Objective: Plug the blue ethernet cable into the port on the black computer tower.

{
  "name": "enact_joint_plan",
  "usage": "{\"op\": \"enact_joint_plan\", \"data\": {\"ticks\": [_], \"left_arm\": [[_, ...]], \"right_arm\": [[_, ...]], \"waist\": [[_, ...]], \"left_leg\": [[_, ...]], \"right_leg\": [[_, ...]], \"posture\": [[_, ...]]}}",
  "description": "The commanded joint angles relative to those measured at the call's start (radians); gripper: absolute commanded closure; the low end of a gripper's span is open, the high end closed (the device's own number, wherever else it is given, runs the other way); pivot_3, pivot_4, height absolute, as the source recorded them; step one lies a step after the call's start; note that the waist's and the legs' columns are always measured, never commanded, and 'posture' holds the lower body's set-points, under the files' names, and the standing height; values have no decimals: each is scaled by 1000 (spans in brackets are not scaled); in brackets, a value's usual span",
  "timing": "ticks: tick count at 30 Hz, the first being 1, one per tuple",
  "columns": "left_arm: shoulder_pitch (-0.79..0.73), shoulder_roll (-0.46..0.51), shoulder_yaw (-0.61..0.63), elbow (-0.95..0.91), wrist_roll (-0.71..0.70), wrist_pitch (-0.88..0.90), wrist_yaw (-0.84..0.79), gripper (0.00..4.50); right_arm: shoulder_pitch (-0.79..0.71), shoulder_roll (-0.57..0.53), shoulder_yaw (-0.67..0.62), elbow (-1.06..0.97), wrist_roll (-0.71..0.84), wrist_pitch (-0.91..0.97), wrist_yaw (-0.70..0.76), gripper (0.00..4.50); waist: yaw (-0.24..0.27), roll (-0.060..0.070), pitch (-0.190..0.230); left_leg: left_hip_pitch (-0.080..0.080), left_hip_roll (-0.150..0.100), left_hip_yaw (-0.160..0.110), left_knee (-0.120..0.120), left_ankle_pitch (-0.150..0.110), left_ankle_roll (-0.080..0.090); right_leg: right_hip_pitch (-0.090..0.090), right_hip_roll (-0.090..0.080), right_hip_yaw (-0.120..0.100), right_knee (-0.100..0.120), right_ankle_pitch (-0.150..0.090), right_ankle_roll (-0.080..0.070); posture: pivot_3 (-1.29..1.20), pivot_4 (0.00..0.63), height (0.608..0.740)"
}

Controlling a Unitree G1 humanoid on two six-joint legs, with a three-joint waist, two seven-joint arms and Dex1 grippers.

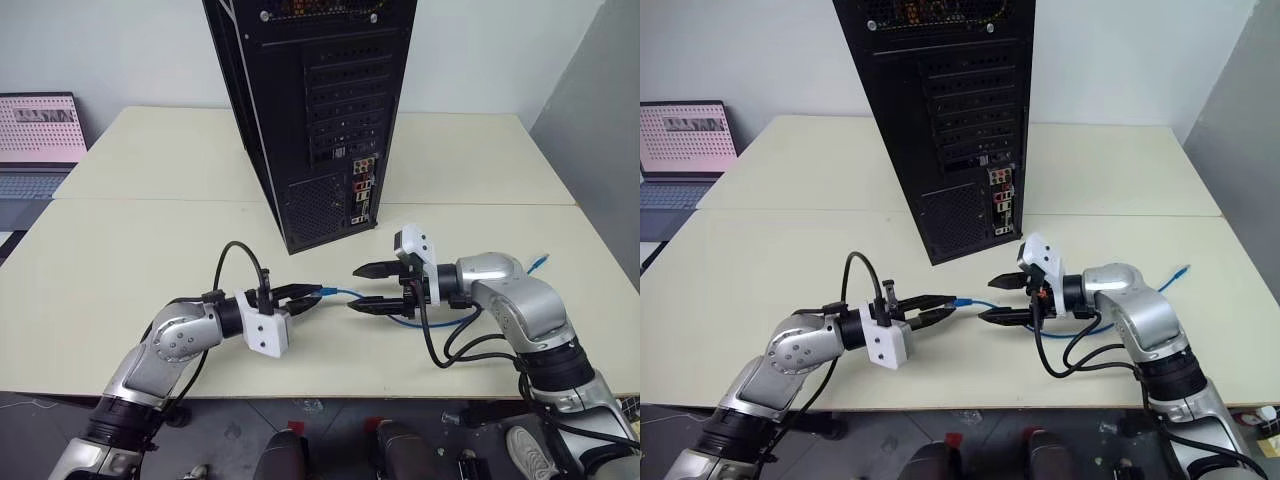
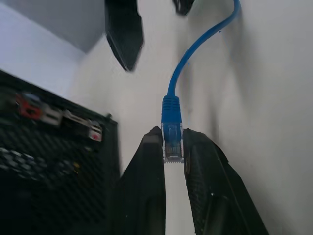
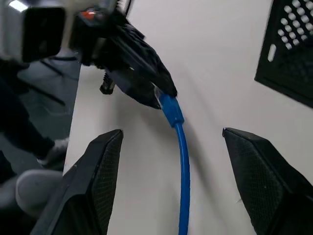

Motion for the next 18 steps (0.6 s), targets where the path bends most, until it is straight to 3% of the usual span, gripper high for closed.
{"op": "enact_joint_plan", "data": {"ticks": [1,12,18], "left_arm": [[-6,-23,48,-11,116,-142,162,4240],[6,-14,42,-12,217,-165,301,4240],[11,-1,35,-19,222,-148,320,4240]], "right_arm": [[5,42,-39,-78,74,70,-79,1061],[-12,66,-37,-91,154,95,-135,1061],[-29,68,-29,-61,157,77,-145,2247]], "waist": [[0,0,0],[1,0,0],[1,0,0]], "left_leg": [[0,0,0,0,0,0],[-2,0,1,0,0,0],[-3,0,0,0,0,0]], "right_leg": [[0,0,0,0,0,0],[0,-1,-8,0,0,1],[0,-1,-11,0,0,1]], "posture": [[0,150,740],[0,150,740],[0,150,740]]}}
